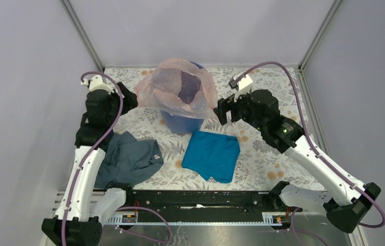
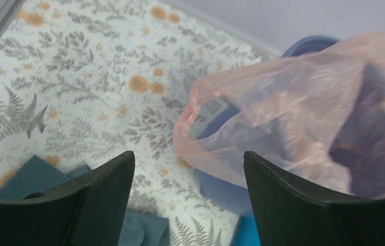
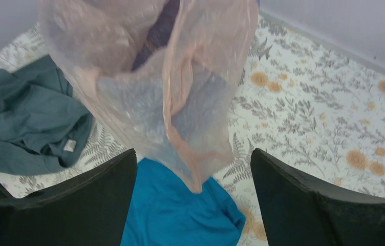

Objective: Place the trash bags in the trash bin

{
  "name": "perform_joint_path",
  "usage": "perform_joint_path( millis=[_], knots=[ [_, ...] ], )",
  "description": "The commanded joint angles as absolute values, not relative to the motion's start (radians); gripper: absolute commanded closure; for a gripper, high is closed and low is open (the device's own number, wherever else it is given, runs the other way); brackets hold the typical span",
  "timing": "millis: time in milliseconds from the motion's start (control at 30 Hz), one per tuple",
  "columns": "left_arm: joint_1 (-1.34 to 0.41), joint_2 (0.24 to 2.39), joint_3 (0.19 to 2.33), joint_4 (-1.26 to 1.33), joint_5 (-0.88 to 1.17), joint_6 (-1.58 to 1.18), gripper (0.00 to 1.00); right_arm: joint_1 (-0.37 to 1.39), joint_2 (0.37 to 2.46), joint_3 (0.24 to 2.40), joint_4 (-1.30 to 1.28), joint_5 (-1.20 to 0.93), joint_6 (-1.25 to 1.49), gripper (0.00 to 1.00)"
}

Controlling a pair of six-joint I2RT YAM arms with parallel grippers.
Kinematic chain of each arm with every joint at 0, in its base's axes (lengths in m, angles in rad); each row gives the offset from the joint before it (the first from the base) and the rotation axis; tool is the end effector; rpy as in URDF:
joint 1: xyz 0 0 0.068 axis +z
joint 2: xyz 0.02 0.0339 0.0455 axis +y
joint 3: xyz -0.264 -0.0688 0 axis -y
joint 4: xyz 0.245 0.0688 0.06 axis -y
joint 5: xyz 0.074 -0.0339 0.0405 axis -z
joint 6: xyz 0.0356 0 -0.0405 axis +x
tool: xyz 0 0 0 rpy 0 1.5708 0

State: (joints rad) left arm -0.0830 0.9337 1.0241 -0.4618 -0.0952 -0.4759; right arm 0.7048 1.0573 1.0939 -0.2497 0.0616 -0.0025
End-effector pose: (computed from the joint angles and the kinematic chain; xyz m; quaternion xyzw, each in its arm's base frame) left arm 0.2031 -0.0135 0.3679 -0.1873 0.8035 -0.1177 0.5527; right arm 0.1842 0.1538 0.3892 -0.2513 0.7365 0.1934 0.5975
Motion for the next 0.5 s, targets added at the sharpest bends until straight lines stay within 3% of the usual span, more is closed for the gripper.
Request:
perform_joint_path(
  millis=[0, 100, 233, 467],
  knots=[
    [-0.077, 0.916, 1.106, -0.351, -0.039, -0.443, 0.14, 0.705, 1.132, 1.283, -0.367, 0.081, -0.007, 0.10],
    [-0.077, 0.992, 1.164, -0.253, 0.142, -0.439, 0.09, 0.704, 1.214, 1.384, -0.384, 0.140, 0.030, 0.05],
    [-0.076, 1.142, 1.257, -0.194, 0.279, -0.415, 0.03, 0.711, 1.364, 1.558, -0.456, 0.127, 0.043, 0.09],
    [-0.077, 1.280, 1.383, -0.245, 0.208, -0.409, 0.01, 0.781, 1.554, 1.779, -0.559, 0.276, -0.035, 0.21]
  ],
)
